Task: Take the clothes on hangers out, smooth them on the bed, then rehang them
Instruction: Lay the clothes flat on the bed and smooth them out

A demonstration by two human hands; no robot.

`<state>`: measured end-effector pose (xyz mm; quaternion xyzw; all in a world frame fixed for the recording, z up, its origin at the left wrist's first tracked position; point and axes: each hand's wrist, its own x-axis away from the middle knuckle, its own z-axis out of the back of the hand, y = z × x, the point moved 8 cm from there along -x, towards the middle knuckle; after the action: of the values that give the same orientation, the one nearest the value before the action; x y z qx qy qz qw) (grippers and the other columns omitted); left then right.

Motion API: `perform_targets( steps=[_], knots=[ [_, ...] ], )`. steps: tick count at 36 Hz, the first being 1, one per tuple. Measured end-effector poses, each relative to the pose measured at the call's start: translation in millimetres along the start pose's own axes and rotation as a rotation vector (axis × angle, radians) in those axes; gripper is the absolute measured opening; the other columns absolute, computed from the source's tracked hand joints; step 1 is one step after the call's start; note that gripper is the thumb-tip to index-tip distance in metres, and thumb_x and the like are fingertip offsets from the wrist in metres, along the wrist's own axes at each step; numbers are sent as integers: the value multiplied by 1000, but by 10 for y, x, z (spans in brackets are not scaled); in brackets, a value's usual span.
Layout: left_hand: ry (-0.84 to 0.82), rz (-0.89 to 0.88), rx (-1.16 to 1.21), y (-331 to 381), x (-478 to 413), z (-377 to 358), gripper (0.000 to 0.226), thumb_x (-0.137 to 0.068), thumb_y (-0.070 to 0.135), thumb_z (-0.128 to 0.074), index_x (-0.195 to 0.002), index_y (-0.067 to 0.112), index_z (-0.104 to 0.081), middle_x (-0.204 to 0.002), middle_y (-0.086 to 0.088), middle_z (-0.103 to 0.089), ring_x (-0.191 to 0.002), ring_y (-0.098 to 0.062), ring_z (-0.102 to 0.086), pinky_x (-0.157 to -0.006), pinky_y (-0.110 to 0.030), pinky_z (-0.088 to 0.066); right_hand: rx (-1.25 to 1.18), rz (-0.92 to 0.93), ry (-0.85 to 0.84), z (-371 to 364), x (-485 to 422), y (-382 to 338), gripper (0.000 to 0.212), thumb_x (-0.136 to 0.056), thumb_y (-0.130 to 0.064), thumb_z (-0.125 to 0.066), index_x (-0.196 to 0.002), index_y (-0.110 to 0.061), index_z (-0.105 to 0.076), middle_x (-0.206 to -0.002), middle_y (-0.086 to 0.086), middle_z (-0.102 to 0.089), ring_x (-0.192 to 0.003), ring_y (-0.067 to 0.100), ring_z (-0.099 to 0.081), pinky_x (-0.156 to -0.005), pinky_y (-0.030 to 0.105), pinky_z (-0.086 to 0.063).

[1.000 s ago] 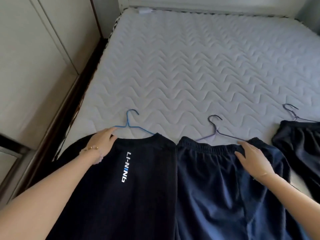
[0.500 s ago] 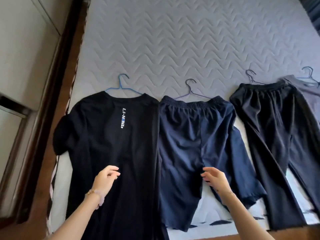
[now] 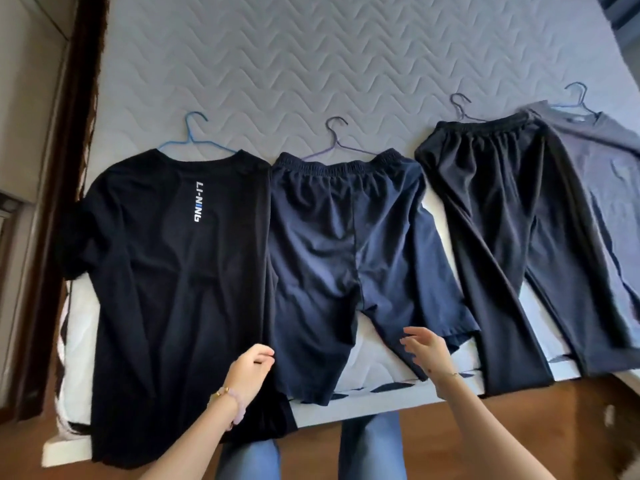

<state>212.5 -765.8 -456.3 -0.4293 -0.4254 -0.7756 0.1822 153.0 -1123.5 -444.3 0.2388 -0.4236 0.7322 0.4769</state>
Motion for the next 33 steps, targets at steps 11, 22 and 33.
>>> perform_targets(
  steps=[11, 22, 33],
  knots=[
    [219, 55, 53, 511, -182, -1098, 15, -89, 10, -52, -100, 17, -58, -97, -2, -62, -90, -20, -59, -70, -22, -40, 312, 109, 53, 883, -934, -6, 66, -88, -23, -67, -147, -9, -41, -148, 14, -43, -137, 33, -41, -112, 47, -39],
    [176, 273, 482, 705, -474, -2715, 32, -84, 9, -64, -112, 0, -52, -105, -14, -62, -103, -29, -57, -85, -34, -44, 660, 275, -111, 540, -1124, 193, 100, -81, -58, -66, -157, -15, -16, -164, 2, -13, -150, 25, -17, -117, 45, -30],
    [116, 286, 462, 697, -645, -2707, 41, -83, 29, -63, -118, 9, -59, -119, -5, -64, -112, -26, -57, -104, -44, -42, 394, 296, 43, 726, -1263, 125, 21, -93, -18, -54, -109, -7, -62, -129, 6, -58, -115, 27, -53, -90, 34, -44]
  ],
)
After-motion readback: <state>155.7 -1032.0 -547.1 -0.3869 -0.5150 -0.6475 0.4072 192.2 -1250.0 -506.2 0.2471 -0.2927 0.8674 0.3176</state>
